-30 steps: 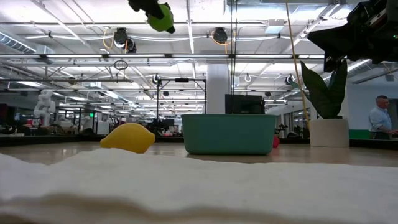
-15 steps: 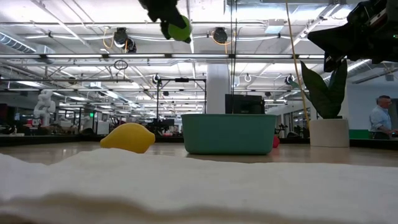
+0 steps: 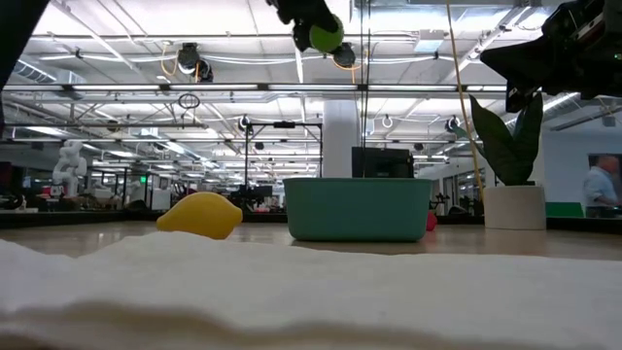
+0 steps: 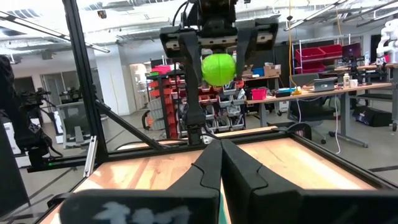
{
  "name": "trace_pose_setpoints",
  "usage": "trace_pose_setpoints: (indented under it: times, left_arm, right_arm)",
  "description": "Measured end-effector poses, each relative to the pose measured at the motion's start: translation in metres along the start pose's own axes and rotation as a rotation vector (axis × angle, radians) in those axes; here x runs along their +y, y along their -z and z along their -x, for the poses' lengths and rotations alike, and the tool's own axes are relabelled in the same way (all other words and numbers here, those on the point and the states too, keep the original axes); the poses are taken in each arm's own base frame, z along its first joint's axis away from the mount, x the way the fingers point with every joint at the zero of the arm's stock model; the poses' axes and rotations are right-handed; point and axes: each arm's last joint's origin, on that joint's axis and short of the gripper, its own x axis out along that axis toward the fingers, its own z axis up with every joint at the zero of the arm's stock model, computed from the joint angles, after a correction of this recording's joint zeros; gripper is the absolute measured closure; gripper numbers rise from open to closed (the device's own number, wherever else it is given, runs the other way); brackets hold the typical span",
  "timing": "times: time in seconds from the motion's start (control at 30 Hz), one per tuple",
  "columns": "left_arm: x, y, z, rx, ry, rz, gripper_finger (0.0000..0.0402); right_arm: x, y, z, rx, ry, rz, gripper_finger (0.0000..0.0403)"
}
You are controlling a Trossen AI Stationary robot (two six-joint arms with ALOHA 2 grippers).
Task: Pick and placing Produce into tupperware
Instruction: Put the green cabbage into the blue bin
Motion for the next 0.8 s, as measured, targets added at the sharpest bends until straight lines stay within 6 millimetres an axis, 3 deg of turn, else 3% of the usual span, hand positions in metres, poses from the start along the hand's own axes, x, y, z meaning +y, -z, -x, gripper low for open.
trace_pose_setpoints:
  times: [0.23,0.47,0.8]
  left_arm:
    - [0.013,-0.014,-0.018,-0.027,0.08,-0.016,0.0158]
    - [0.022,-0.005,-0.046,0.044,0.12,-0.05,0.0158]
    - [0.023,0.002,-0.054,0.073,0.134,-0.109,0.0158]
  right_arm:
    - [0.0,-0.001,0.0,-0.009,-0.002,0.001,0.0403]
    - [0.0,-0.001,0.0,-0.013,-0.002,0.001,0.0403]
    - [0.0,-0.001,0.0,-0.013,-0.002,0.001,0.0403]
